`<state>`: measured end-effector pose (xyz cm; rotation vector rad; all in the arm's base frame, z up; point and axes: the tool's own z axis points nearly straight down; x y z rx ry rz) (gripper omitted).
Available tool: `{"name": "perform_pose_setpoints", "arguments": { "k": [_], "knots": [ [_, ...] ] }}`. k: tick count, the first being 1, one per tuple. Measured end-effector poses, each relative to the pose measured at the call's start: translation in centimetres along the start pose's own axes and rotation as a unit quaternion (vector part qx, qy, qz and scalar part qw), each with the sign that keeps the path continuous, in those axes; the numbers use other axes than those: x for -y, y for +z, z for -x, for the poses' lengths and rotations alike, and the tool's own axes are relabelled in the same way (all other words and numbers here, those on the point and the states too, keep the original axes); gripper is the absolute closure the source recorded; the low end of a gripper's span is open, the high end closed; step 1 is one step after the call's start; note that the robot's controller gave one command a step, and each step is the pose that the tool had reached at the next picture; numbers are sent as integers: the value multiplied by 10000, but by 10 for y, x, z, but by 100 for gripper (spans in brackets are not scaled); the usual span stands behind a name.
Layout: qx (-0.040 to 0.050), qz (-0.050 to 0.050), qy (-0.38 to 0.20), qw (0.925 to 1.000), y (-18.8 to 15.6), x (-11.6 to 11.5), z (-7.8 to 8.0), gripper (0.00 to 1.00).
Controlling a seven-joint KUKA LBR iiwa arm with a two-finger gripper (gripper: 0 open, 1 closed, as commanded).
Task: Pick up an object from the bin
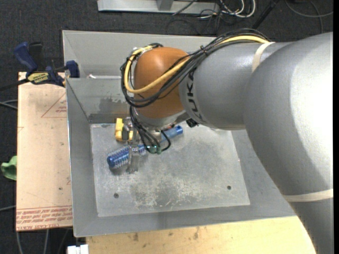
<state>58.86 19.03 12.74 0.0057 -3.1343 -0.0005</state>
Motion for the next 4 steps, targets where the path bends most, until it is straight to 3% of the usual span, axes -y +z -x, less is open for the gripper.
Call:
{"name": "perform_pose_setpoints", "arguments": {
  "k": [1, 4],
  "knots": [
    [13, -9, -327, 9995, 61, 29, -5, 0],
    [44, 8, -302, 9995, 60, 27, -4, 0]
  ]
}}
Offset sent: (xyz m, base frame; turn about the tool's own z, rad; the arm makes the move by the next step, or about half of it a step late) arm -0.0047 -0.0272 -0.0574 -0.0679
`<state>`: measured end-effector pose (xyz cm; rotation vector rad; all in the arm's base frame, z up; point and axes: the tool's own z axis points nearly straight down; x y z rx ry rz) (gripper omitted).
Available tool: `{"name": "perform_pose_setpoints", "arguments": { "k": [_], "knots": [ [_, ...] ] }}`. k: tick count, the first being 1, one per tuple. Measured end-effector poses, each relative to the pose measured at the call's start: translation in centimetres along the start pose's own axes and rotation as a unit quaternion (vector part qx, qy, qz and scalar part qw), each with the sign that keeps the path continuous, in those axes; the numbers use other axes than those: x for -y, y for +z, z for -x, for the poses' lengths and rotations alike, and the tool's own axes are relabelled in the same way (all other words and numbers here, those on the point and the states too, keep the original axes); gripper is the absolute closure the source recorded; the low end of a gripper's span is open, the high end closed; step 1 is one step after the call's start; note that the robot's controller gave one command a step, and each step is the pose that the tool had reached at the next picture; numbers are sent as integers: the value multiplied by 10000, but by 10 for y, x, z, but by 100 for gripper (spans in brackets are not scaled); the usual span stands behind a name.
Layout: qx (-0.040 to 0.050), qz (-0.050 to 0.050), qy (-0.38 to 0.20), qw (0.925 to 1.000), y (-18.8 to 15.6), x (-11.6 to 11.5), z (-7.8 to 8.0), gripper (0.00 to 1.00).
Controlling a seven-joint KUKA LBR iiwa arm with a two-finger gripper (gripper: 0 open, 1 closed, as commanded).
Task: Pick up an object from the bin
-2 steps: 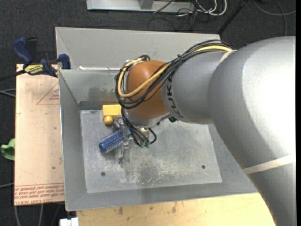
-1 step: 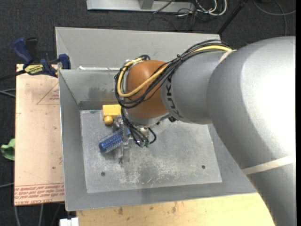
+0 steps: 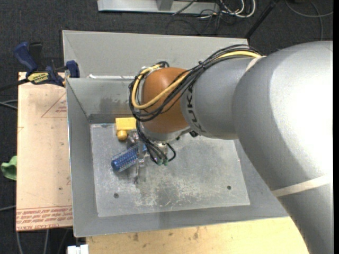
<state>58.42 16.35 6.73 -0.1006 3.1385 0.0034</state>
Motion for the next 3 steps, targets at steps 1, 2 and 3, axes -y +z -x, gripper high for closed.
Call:
{"name": "perform_pose_setpoints", "arguments": {
  "k": [1, 2, 3],
  "knots": [
    [2, 1, 8, 10000, 0, 0, 1, 0],
    [1, 2, 10, 10000, 0, 0, 1, 100],
    [16, 4, 16, 10000, -47, -1, 2, 100]
  ]
}}
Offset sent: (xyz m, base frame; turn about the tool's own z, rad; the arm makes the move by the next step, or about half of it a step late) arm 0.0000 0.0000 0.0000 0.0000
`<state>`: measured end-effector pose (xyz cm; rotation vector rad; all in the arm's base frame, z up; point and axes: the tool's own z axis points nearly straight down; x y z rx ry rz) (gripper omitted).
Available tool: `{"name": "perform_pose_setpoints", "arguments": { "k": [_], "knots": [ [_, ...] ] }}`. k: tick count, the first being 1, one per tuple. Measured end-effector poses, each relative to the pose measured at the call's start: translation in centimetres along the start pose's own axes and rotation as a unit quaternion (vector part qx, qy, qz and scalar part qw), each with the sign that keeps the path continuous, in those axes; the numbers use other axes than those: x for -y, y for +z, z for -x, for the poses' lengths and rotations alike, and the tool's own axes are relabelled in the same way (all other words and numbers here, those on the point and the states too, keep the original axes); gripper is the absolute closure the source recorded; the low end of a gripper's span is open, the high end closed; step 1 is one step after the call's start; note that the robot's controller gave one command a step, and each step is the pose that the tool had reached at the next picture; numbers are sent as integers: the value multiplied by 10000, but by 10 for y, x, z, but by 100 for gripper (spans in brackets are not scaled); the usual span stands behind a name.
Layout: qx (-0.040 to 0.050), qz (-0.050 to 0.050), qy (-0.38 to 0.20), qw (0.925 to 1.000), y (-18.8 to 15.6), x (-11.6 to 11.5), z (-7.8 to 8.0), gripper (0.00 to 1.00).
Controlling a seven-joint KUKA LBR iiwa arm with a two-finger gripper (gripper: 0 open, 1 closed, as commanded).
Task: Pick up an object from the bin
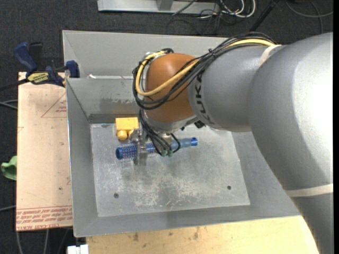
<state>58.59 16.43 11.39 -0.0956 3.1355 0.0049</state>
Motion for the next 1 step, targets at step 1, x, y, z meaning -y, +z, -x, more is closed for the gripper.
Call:
{"name": "perform_pose_setpoints", "arguments": {
  "k": [1],
  "knots": [
    [-1, 0, 5, 10000, -36, -1, 1, 100]
  ]
}}
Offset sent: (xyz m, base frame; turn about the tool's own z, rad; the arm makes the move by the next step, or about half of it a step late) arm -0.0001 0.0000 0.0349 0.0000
